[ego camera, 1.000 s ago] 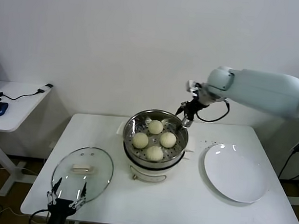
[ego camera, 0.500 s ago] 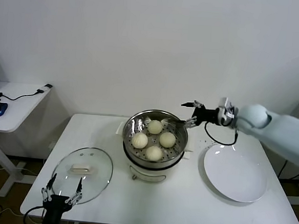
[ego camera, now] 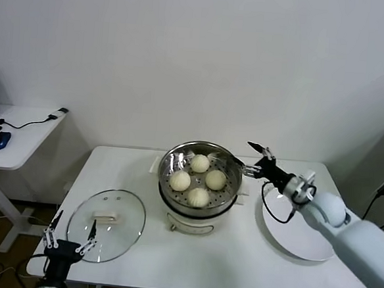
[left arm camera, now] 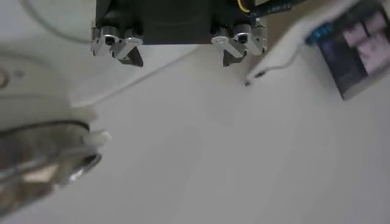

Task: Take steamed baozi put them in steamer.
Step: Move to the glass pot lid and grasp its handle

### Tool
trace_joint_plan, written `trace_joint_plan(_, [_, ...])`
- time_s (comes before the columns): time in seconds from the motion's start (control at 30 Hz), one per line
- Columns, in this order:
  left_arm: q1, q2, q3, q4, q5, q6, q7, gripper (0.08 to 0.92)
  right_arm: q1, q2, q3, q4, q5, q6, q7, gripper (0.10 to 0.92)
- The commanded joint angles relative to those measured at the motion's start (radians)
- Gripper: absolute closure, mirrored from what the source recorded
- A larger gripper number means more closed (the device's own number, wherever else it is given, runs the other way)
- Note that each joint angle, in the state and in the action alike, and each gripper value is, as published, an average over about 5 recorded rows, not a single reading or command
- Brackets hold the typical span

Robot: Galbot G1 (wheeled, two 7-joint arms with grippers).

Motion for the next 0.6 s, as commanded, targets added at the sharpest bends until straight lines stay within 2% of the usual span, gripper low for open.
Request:
trace_joint_plan(0.03, [-0.077,0.047,-0.063,0.029,0.889,-0.01,-0.03,0.177,-0.544,0.212,0.605,0.05,-0.126,0.027,0.033,0.203])
trace_joint_plan(0.23, [-0.133,0.056,-0.003,0.155,1.067,-0.012,-0.074,0.177,-0.597,0.275,0.652,0.028,-0.183,0.026,0.021,0.203])
trace_joint_plan(0.6, [-0.18,0.016,0.109,0.296,1.029,0.061,-0.122,0.177,-0.613,0.312,0.678,0.01,-0.252,-0.001,0.037,0.203])
